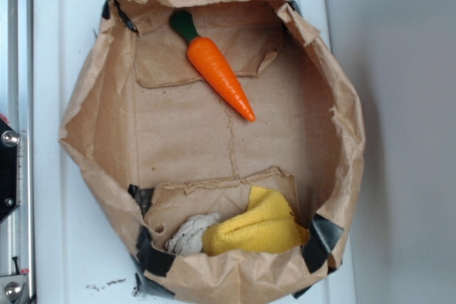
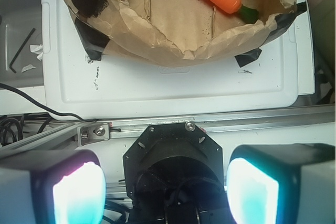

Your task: Grab the carrot.

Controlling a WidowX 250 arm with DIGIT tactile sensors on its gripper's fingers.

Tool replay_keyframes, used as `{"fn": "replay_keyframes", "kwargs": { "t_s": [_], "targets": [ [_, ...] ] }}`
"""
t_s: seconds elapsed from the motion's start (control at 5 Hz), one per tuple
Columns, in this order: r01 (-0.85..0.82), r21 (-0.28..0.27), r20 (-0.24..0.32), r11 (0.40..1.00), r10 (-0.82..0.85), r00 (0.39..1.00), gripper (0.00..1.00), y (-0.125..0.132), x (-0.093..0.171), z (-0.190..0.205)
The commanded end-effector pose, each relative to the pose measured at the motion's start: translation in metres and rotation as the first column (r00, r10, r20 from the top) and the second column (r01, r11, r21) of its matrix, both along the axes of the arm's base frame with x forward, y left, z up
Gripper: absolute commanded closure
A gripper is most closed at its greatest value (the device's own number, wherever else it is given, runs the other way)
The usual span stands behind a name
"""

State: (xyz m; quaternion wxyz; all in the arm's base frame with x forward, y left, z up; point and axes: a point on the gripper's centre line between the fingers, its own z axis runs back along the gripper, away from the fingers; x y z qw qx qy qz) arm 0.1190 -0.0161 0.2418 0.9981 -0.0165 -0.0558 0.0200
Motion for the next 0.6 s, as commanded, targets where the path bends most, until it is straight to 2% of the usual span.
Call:
{"fn": "replay_keyframes", "kwargs": {
  "t_s": [0.0, 0.2, 0.4],
  "targets": [
    [0.000, 0.000, 0.000, 1.000, 0.000, 1.000, 0.00, 0.000, 0.000, 0.000],
    [-0.114, -0.006, 0.000, 0.993, 0.114, 0.994, 0.00, 0.000, -0.021, 0.002],
    [-0.111, -0.022, 0.020, 0.994, 0.111, 0.994, 0.00, 0.045, 0.029, 0.018]
  ]
}}
